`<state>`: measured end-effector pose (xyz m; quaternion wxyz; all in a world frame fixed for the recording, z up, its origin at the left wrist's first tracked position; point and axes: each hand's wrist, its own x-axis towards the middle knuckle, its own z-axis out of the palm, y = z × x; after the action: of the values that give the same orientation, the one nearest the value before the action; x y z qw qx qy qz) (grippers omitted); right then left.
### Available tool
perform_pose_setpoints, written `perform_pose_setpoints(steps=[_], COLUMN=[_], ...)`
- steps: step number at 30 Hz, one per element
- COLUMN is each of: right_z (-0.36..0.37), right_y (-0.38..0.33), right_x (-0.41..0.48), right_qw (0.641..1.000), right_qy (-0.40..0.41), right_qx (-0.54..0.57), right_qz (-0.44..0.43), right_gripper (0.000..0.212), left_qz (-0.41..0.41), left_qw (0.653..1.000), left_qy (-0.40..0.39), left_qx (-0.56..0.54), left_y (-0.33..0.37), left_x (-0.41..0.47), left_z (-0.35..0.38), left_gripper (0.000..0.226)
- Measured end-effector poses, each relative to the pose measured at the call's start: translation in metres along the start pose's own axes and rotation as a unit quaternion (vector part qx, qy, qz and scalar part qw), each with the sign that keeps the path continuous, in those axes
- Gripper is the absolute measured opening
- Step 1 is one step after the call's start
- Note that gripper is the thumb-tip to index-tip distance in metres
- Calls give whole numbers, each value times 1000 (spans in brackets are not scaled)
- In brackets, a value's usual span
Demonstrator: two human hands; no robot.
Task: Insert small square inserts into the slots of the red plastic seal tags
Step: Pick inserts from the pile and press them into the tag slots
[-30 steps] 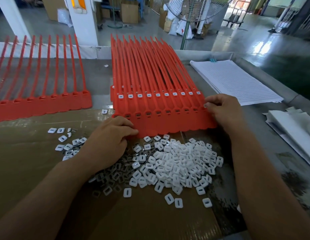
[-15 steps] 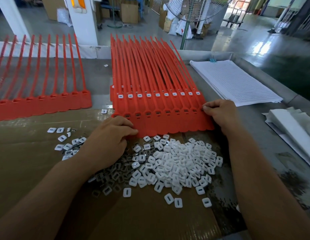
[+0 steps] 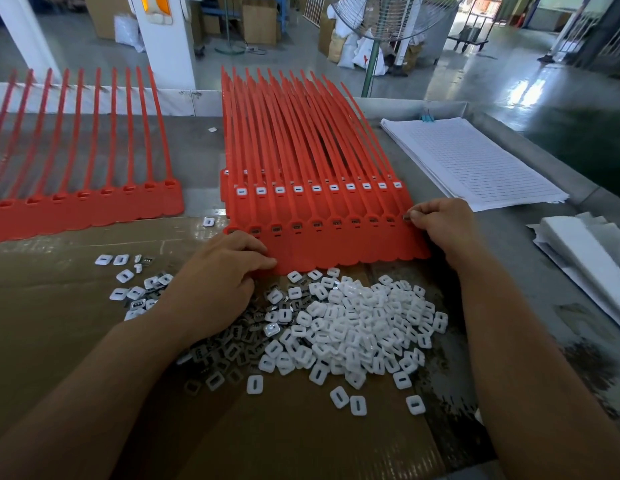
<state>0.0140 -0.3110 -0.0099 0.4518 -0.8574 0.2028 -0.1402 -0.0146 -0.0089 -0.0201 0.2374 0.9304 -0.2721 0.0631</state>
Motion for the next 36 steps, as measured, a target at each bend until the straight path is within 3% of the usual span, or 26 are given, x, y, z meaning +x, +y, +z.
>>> perform_pose_setpoints(steps=[7, 10, 13, 27, 32, 36], right_z=[4, 5, 4, 5, 0, 0], right_y=[1, 1, 1, 4, -7, -28], right_x=[1, 1, 1, 3, -4, -25], right_qw=[996, 995, 995, 998, 995, 993], right_qy=[4, 21, 38, 43, 80, -7], right_qx=[-82, -94, -80, -44, -34, 29], right_qz=[-25, -35, -37, -16, -48, -111], right_gripper=[30, 21, 12, 17, 13, 20], left_qz=[0, -1, -2, 6, 11, 9], left_qw=[1000, 1000, 1000, 1000, 1000, 1000], left_qy=[-1, -2, 1, 6, 7, 7], left_qx=[1, -1, 1, 15, 24, 25], left_y=[0, 0, 1, 2, 3, 3], left_x=[-1, -1, -1, -1, -3, -3], left_z=[0, 1, 1, 1, 1, 0], left_gripper=[43, 43, 43, 43, 43, 44])
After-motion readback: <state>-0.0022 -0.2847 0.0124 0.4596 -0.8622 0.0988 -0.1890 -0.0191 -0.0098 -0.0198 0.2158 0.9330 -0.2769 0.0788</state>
